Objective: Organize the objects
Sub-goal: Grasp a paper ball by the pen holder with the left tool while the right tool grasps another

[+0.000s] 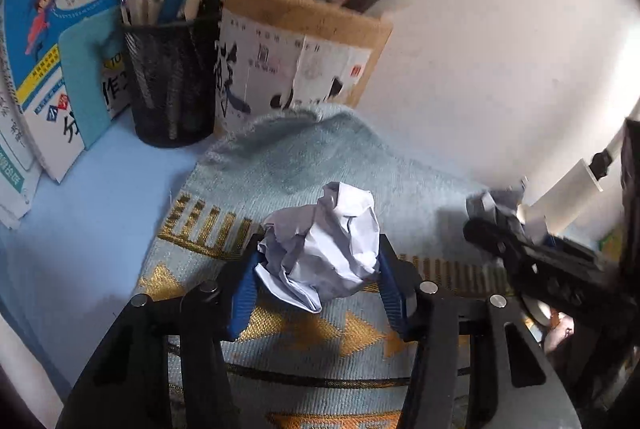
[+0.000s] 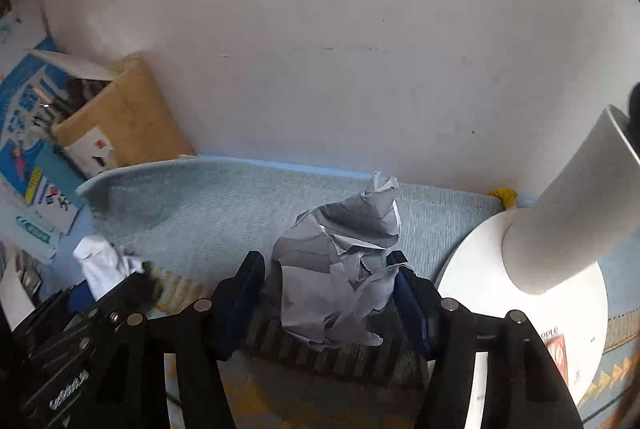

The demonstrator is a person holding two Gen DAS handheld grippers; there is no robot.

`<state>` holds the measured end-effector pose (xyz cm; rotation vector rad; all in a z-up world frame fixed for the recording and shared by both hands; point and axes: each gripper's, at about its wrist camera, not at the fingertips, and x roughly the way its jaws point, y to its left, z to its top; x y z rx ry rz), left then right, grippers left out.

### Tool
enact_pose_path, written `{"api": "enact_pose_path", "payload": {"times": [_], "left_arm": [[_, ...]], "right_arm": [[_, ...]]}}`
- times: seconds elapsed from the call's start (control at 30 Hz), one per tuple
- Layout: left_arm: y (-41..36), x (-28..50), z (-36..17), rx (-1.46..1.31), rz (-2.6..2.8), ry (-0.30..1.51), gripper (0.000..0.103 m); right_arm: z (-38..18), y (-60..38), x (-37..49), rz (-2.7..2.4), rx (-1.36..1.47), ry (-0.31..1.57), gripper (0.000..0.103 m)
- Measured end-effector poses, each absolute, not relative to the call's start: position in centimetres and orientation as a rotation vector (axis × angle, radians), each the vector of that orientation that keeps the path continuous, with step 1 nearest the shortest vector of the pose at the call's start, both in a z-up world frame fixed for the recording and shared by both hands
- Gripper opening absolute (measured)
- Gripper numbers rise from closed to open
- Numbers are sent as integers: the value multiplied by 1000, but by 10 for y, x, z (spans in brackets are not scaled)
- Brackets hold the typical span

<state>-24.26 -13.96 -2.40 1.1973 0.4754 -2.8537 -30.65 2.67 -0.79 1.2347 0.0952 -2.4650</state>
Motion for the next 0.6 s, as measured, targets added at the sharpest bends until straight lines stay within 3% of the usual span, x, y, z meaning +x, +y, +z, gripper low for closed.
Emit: {"api": "enact_pose_path", "payload": {"times": [0.2, 0.37, 0.6], "left_arm": [[-114, -203, -2, 1231, -2966, 487, 50], [-65, -137, 26, 1237, -3095, 287, 50], [-7, -67, 13, 1354, -3155, 246, 50]], "right_arm": [[18, 64, -226, -2431, 1165, 55, 62], [27, 103, -149, -2416, 1144, 13, 62], [21, 173, -64, -2427, 1169, 9, 64]]}}
